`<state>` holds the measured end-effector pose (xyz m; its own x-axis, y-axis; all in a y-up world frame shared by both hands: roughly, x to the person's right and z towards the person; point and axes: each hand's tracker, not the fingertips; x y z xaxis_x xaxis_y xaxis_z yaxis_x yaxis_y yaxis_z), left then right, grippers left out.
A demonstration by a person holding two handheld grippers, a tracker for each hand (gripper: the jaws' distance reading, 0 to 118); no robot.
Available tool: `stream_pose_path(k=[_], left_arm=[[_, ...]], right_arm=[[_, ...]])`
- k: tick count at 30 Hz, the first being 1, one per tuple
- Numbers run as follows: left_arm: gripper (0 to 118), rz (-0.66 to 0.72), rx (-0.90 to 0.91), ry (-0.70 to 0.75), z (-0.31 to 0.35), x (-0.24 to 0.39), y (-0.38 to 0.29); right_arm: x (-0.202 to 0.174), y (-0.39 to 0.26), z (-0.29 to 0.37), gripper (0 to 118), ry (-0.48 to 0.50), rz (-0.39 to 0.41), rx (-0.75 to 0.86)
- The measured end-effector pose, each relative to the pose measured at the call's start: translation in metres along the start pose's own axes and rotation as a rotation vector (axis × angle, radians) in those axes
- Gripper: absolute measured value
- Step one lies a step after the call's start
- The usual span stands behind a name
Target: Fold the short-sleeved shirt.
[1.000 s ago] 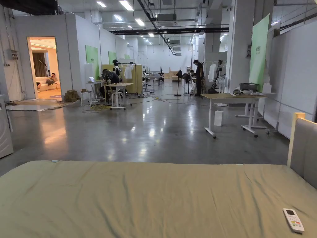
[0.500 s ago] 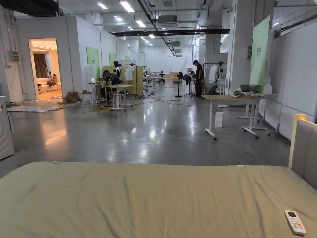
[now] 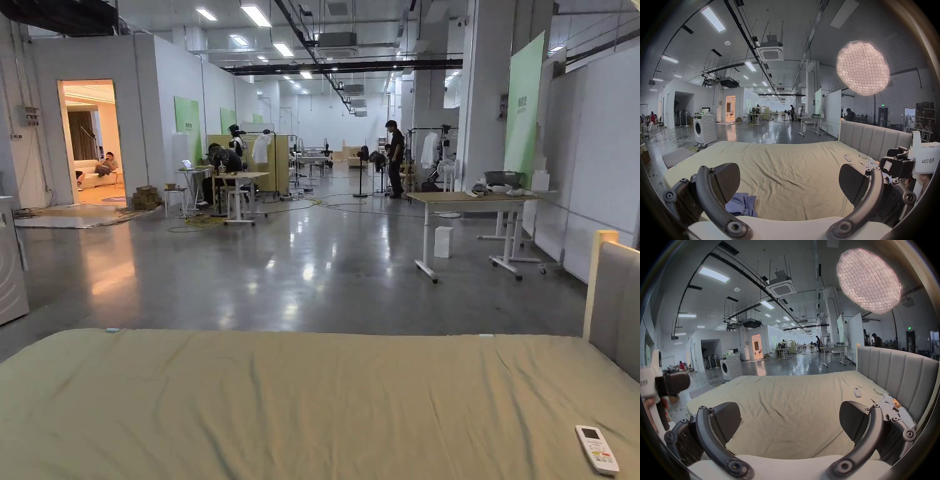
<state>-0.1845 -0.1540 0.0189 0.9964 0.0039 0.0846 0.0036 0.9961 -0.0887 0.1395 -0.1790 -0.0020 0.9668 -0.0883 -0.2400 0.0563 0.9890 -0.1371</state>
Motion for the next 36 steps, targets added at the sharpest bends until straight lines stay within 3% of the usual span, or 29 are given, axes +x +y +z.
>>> stream_pose_path(k=[3,10,17,23,28,31,33,36], left_arm=[[118,0.005,-0.004,-0.003,-0.001,0.001,0.000],[118,0.063,0.002,-0.024,0.000,-0.002,0.004],[118,0.058,0.025,-0.024,0.004,-0.002,0.010],[118,0.057,0.025,-0.025,0.004,-0.001,0.011],[118,0.051,0.018,-0.031,0.004,0.002,0.010],[118,0.048,0.015,-0.038,0.004,0.003,0.009],[118,0.045,0.018,-0.039,0.004,0.004,0.010],[118,0.040,0.023,-0.041,0.004,0.005,0.011]], right_arm=[[-0.001,0.006,0.003,118,-0.027,-0.106,-0.034],[-0.023,0.024,0.003,118,-0.175,-0.221,-0.126],[-0.027,0.025,0.005,118,-0.120,-0.245,-0.094],[-0.017,0.027,0.004,118,-0.146,-0.274,-0.103],[-0.015,0.025,0.005,118,-0.242,-0.250,-0.079],[-0.014,0.021,0.009,118,-0.185,-0.247,-0.078],[-0.012,0.021,0.012,118,-0.081,-0.269,-0.093],[-0.001,0.016,0.014,118,0.149,-0.293,0.034]])
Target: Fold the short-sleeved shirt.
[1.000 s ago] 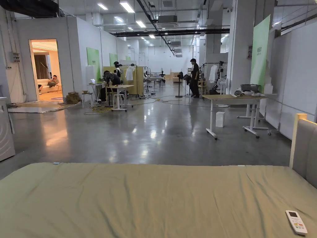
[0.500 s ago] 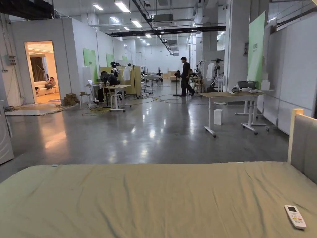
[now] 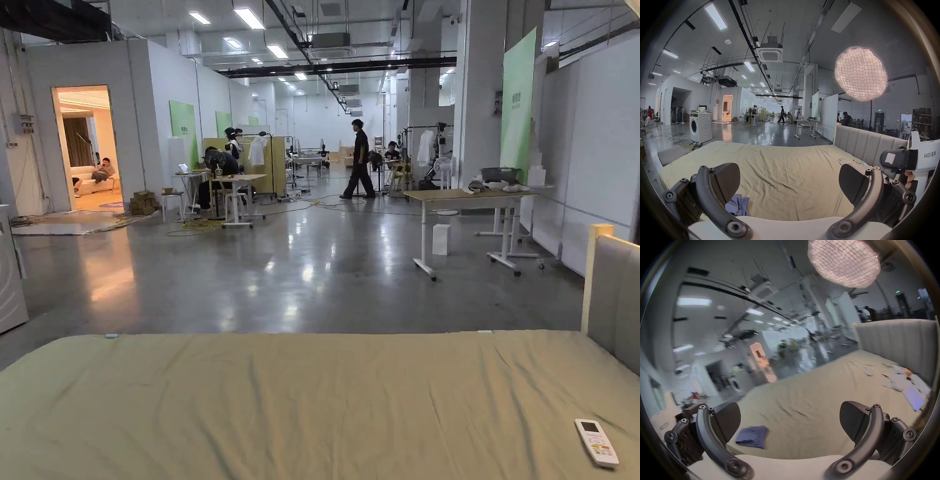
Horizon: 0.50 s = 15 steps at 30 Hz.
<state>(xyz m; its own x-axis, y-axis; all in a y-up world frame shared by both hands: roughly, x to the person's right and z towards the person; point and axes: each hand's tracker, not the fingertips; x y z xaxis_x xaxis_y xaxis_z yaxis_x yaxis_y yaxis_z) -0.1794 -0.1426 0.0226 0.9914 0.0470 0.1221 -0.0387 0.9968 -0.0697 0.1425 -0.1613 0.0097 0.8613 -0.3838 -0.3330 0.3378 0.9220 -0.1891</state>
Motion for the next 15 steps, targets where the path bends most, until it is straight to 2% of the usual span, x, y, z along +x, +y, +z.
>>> stream_pose_path(k=[2,4,5,6,7,9,15], left_arm=[[118,-0.004,0.005,-0.004,0.001,0.001,0.000],[118,-0.015,0.016,-0.004,0.002,0.001,0.000],[118,-0.021,0.029,-0.002,0.003,0.001,-0.001],[118,-0.024,0.042,-0.002,0.004,0.000,-0.002],[118,-0.028,0.064,-0.005,0.005,0.000,-0.003],[118,-0.044,0.088,-0.008,0.007,0.002,-0.004],[118,-0.048,0.091,0.015,0.002,0.007,-0.001]], right_arm=[[0.008,-0.001,0.004,118,0.139,0.099,0.059],[0.002,0.000,0.008,118,0.005,0.174,0.089],[-0.004,0.001,0.008,118,-0.110,0.213,0.093],[-0.007,0.003,0.008,118,-0.158,0.274,0.119],[-0.006,0.001,0.007,118,-0.183,0.296,0.112],[-0.003,-0.001,0.007,118,-0.210,0.320,0.098],[0.000,-0.005,0.001,118,-0.188,0.306,0.048]])
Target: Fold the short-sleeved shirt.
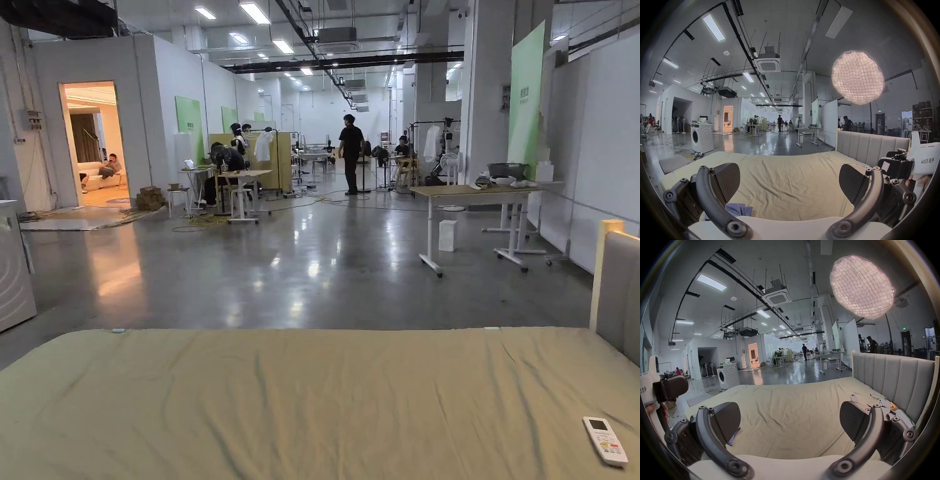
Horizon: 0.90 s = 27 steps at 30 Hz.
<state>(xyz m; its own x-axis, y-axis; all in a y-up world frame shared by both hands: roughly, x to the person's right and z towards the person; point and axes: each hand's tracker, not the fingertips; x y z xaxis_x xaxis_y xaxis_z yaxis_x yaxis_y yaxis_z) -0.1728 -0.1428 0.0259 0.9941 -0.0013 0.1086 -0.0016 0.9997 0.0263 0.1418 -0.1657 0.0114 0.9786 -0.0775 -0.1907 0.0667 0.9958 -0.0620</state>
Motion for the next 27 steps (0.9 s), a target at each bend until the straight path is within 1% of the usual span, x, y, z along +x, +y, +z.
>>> stream_pose_path(k=[2,5,7,10,14,19,23,27], left_arm=[[118,0.005,-0.008,-0.002,-0.002,0.000,-0.001],[118,0.000,-0.011,-0.001,-0.003,0.000,-0.002],[118,-0.002,-0.017,-0.001,-0.003,0.001,-0.002],[118,-0.001,-0.019,-0.005,-0.004,0.001,-0.002],[118,0.002,-0.023,0.006,-0.004,0.000,-0.004],[118,0.024,-0.047,0.006,-0.004,-0.004,-0.012],[118,0.015,-0.078,0.016,-0.008,-0.008,-0.020],[118,0.032,-0.090,0.023,-0.013,-0.011,-0.026]], right_arm=[[-0.004,-0.003,-0.001,118,0.003,0.016,-0.011],[-0.010,-0.002,-0.003,118,0.000,0.077,0.001],[-0.012,-0.001,-0.005,118,-0.003,0.095,-0.002],[-0.013,-0.001,-0.006,118,0.001,0.104,-0.003],[-0.013,-0.002,-0.008,118,0.014,0.094,-0.017],[-0.018,-0.008,-0.012,118,-0.036,0.126,-0.060],[-0.018,-0.014,-0.015,118,-0.043,0.140,-0.078],[-0.018,-0.015,-0.019,118,-0.042,0.137,-0.085]])
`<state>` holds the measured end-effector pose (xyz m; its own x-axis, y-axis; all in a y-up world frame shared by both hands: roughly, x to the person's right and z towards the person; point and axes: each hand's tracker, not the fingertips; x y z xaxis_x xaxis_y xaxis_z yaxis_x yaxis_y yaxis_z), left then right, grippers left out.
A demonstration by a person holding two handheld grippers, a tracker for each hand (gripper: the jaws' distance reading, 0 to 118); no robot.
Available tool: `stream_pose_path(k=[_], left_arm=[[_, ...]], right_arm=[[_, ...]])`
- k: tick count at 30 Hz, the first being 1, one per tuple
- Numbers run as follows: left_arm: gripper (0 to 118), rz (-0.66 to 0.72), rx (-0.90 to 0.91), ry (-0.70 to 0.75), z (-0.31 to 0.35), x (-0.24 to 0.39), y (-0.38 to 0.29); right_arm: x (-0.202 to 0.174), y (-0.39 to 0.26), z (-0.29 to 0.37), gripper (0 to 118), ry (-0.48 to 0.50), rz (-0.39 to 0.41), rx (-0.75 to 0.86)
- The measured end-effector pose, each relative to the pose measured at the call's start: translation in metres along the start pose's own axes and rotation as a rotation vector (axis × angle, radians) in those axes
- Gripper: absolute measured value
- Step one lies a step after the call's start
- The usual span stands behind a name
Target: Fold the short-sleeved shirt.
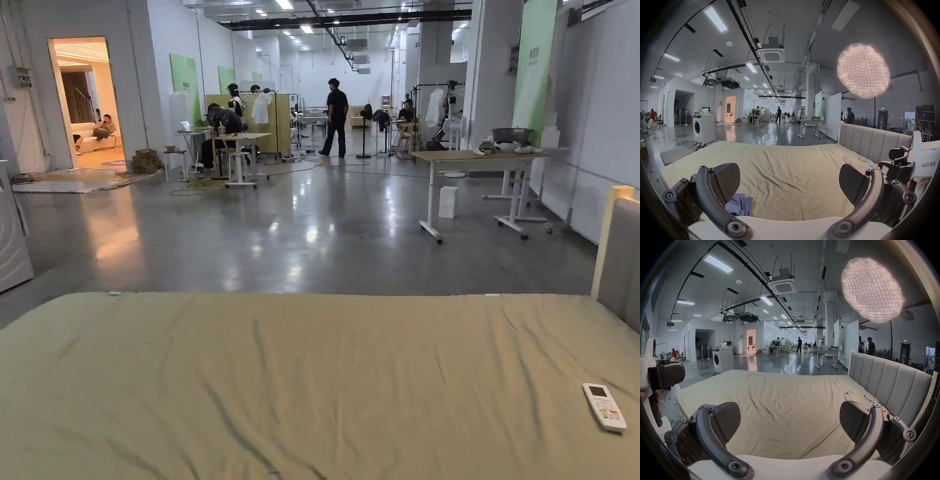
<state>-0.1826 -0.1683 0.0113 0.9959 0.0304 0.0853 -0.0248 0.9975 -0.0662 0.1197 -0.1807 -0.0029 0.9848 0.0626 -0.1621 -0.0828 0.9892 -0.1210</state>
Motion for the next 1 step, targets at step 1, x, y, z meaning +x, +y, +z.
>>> stream_pose_path(k=[1], left_arm=[[118,0.006,-0.002,-0.001,-0.0019,-0.0008,-0.0007]], right_arm=[[-0.0004,-0.0004,-0.0019,118,0.000,-0.001,-0.003]])
